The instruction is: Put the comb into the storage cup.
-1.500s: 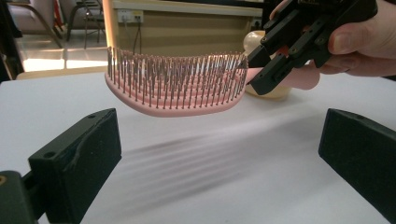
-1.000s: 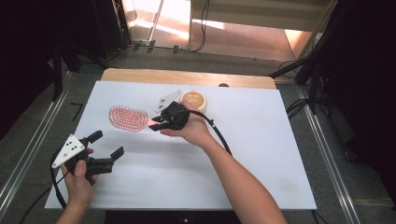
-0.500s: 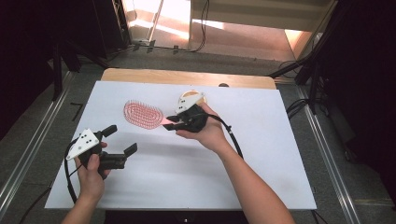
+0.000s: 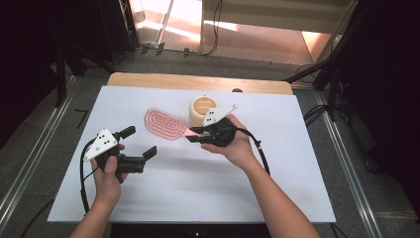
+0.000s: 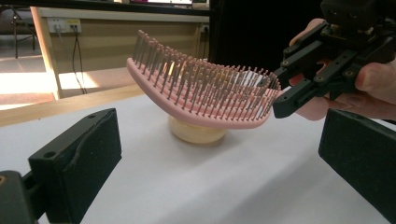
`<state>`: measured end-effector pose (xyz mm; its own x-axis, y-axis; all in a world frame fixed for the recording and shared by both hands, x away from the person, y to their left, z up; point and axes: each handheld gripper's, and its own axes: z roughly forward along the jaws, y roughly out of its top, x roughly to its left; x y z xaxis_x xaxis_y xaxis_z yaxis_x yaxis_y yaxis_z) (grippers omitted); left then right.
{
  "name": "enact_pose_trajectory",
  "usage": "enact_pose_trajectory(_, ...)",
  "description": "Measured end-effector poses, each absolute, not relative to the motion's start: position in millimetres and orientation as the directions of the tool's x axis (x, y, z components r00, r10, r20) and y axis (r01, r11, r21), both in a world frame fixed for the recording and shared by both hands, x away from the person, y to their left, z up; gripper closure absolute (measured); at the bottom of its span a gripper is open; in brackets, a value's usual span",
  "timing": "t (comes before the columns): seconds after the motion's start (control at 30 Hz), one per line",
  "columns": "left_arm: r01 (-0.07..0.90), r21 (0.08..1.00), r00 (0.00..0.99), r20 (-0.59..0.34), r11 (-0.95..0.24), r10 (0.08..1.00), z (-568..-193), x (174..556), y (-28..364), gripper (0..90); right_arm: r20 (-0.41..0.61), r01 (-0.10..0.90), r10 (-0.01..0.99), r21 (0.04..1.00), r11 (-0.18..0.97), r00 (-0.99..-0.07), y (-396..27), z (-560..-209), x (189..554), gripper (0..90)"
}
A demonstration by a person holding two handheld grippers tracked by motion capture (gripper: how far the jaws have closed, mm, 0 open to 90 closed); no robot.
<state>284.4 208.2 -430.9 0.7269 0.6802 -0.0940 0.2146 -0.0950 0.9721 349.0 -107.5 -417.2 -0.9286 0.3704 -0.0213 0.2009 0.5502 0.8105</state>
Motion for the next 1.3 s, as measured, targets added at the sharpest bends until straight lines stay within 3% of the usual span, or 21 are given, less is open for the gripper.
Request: enact_pose_trajectory(1.3, 0.374, 0.926, 0.801, -0.297, -0.046, 0.519, -417, 315, 129, 0.0, -0.042, 0.175, 0.469, 0.895, 0.41, -0.882, -170, -433, 307, 67.6)
